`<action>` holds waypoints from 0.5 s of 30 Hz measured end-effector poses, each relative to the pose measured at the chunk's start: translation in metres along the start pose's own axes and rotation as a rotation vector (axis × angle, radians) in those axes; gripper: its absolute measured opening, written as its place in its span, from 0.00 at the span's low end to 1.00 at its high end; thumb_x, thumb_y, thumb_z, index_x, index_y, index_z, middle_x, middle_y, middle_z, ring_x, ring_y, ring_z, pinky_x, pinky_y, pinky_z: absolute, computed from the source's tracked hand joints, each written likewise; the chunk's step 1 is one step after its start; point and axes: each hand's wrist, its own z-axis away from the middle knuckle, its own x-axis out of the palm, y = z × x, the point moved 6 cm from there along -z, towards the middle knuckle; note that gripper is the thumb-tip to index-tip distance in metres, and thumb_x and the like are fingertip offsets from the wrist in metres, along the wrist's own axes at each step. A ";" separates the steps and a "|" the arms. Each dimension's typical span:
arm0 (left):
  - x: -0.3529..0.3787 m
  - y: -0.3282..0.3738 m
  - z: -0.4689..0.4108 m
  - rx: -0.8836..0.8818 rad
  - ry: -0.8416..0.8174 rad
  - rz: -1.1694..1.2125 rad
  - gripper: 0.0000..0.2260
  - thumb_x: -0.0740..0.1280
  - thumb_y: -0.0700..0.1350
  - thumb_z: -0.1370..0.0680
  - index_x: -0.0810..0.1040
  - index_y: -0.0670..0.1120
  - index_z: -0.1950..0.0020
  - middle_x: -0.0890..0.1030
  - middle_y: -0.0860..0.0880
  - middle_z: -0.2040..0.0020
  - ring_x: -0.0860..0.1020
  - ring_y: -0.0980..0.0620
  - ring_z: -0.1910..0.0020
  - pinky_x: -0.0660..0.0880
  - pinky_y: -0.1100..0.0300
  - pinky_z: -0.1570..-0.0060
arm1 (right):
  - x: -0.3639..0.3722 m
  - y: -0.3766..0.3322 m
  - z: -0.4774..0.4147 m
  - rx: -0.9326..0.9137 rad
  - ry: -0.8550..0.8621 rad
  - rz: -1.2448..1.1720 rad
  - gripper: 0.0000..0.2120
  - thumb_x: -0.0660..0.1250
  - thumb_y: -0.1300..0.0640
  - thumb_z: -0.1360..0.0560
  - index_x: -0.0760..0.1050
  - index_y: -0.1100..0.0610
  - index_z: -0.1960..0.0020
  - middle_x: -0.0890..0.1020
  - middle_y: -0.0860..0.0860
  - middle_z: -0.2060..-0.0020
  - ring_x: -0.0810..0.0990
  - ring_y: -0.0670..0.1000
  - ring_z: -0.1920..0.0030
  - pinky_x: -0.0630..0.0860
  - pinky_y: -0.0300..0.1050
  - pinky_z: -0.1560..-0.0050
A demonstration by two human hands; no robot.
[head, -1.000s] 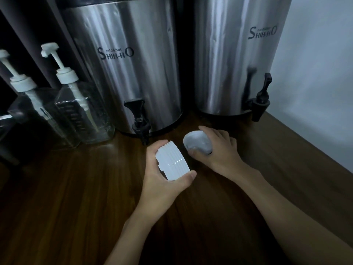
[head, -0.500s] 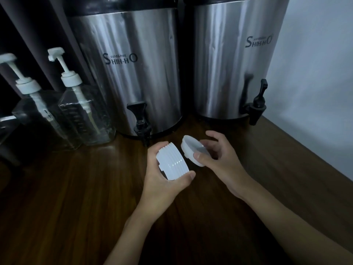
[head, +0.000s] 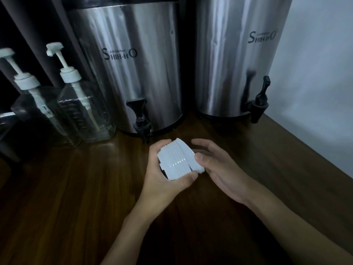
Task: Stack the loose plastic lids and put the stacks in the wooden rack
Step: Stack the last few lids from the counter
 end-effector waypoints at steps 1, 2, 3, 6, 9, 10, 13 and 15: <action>0.000 -0.001 0.000 -0.004 -0.001 0.001 0.36 0.81 0.55 0.36 0.66 0.64 0.34 0.72 0.65 0.41 0.73 0.63 0.38 0.76 0.70 0.47 | 0.001 -0.001 0.000 0.008 -0.019 0.003 0.32 0.75 0.41 0.35 0.73 0.45 0.32 0.83 0.47 0.41 0.80 0.49 0.36 0.77 0.50 0.36; 0.000 -0.001 0.000 -0.011 -0.002 0.006 0.37 0.81 0.55 0.37 0.66 0.64 0.34 0.72 0.65 0.41 0.73 0.63 0.38 0.77 0.69 0.47 | 0.002 -0.001 0.000 0.016 -0.037 0.009 0.32 0.75 0.42 0.35 0.73 0.46 0.32 0.83 0.48 0.40 0.80 0.50 0.36 0.78 0.50 0.36; 0.000 -0.001 0.000 -0.017 -0.005 0.012 0.37 0.81 0.55 0.37 0.66 0.64 0.34 0.72 0.65 0.41 0.73 0.63 0.38 0.77 0.69 0.48 | 0.003 -0.002 0.000 0.023 -0.053 0.016 0.33 0.75 0.42 0.35 0.73 0.47 0.31 0.82 0.50 0.38 0.80 0.50 0.35 0.77 0.50 0.36; 0.002 0.000 0.000 -0.019 -0.014 0.026 0.37 0.81 0.54 0.37 0.66 0.64 0.34 0.72 0.65 0.42 0.73 0.63 0.39 0.77 0.68 0.49 | 0.005 -0.005 0.002 0.023 -0.085 0.017 0.35 0.75 0.45 0.35 0.71 0.50 0.30 0.81 0.53 0.36 0.79 0.51 0.34 0.76 0.50 0.34; 0.003 0.001 0.000 -0.015 -0.017 0.039 0.37 0.81 0.53 0.37 0.67 0.62 0.33 0.72 0.64 0.42 0.74 0.62 0.39 0.78 0.67 0.49 | 0.004 -0.007 0.003 0.025 -0.108 0.019 0.37 0.75 0.46 0.35 0.71 0.51 0.28 0.79 0.53 0.35 0.78 0.51 0.33 0.75 0.50 0.32; 0.003 0.001 0.000 -0.016 -0.024 0.044 0.36 0.81 0.53 0.37 0.67 0.62 0.33 0.72 0.64 0.42 0.74 0.61 0.39 0.78 0.66 0.49 | 0.004 -0.008 0.002 0.025 -0.120 0.033 0.37 0.75 0.46 0.35 0.71 0.51 0.28 0.79 0.52 0.35 0.77 0.50 0.32 0.74 0.50 0.32; 0.006 0.003 0.002 -0.002 -0.057 0.036 0.36 0.81 0.51 0.36 0.67 0.63 0.33 0.73 0.63 0.42 0.74 0.60 0.40 0.77 0.66 0.49 | 0.005 -0.009 0.003 0.020 -0.165 0.121 0.36 0.75 0.46 0.34 0.70 0.50 0.27 0.79 0.49 0.34 0.76 0.47 0.32 0.75 0.47 0.32; 0.006 0.004 0.002 0.000 -0.065 0.029 0.36 0.81 0.52 0.36 0.67 0.64 0.34 0.73 0.63 0.41 0.74 0.60 0.39 0.77 0.66 0.48 | 0.003 -0.008 0.003 0.026 -0.170 0.137 0.36 0.75 0.46 0.33 0.70 0.49 0.27 0.79 0.48 0.35 0.76 0.46 0.33 0.74 0.46 0.32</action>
